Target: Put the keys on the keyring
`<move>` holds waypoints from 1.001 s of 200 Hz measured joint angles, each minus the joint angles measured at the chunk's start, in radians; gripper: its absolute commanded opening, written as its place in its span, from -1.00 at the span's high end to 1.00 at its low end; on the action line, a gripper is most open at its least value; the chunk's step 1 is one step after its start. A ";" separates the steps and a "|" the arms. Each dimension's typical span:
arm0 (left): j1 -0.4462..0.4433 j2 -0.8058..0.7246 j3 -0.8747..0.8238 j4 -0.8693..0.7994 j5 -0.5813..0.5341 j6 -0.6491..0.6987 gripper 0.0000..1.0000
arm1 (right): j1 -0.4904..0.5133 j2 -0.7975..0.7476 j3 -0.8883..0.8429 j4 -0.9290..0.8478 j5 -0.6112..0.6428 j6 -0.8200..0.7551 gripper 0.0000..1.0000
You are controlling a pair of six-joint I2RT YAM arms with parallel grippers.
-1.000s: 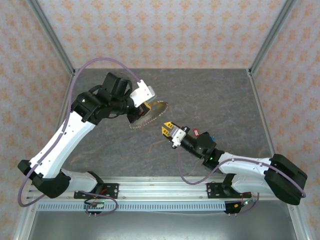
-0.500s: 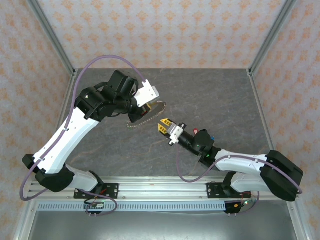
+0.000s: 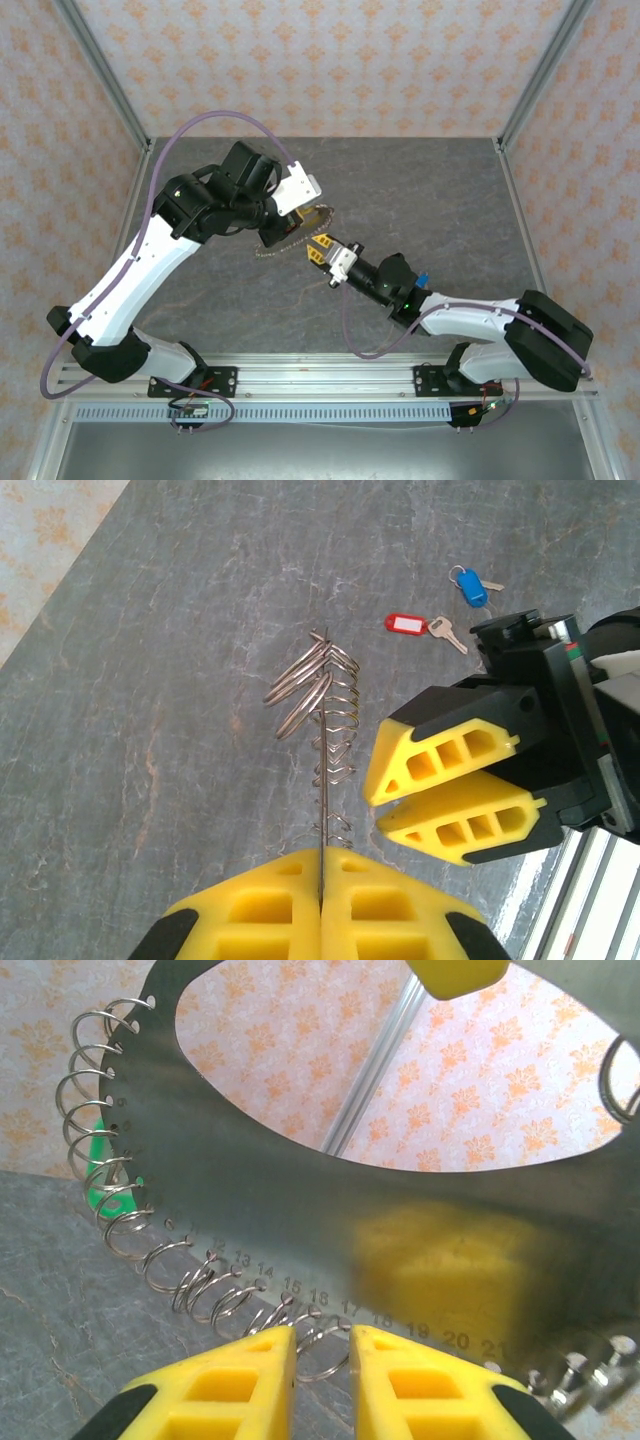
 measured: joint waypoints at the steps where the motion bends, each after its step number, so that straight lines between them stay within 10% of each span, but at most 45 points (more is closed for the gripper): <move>1: 0.000 0.000 0.000 0.000 0.000 0.000 1.00 | 0.000 0.000 0.000 0.000 0.000 0.000 0.58; 200: -0.006 0.000 0.000 0.000 -0.003 -0.008 1.00 | 0.000 0.103 0.020 0.043 0.063 0.005 0.63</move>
